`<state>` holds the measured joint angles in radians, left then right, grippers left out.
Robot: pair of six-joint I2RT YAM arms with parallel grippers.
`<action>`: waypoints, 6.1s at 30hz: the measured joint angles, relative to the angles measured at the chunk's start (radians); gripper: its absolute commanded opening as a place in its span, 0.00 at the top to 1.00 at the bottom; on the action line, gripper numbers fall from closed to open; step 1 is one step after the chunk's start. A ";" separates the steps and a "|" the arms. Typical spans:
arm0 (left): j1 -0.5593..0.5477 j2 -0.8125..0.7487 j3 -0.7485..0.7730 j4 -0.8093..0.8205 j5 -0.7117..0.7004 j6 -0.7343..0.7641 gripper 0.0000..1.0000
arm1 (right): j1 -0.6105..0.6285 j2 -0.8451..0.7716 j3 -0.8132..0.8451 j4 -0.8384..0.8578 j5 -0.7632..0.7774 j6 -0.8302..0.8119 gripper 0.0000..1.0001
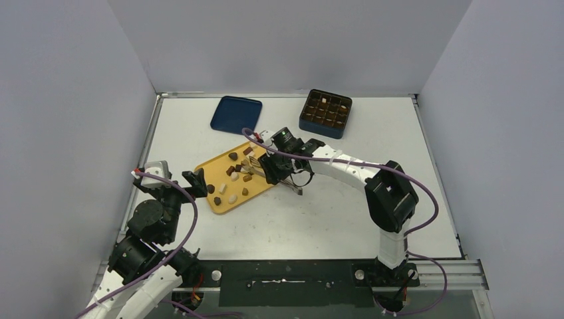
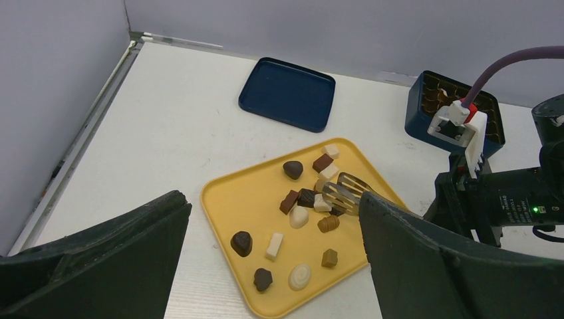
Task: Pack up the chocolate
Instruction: Pick up the fake chocolate from the plate, then place the fake chocolate in the packing box, then pick up the fake chocolate from the plate.
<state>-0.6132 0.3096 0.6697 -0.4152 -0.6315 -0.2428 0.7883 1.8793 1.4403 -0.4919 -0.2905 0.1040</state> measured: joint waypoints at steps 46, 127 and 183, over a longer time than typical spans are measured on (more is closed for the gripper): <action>0.000 0.000 0.000 0.000 0.000 0.000 0.03 | 0.043 0.102 0.116 -0.064 0.013 -0.043 0.68; 0.000 0.006 0.000 0.001 0.027 0.000 0.03 | -0.632 0.180 0.326 -0.051 0.128 0.103 0.60; 0.000 -0.002 0.000 0.001 0.023 0.000 0.03 | 0.045 -0.088 -0.150 0.059 0.156 0.108 0.59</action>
<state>-0.6132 0.3077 0.6693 -0.4145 -0.6090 -0.2424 0.8333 1.7912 1.2903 -0.4332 -0.1341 0.2119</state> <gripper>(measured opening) 0.973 0.412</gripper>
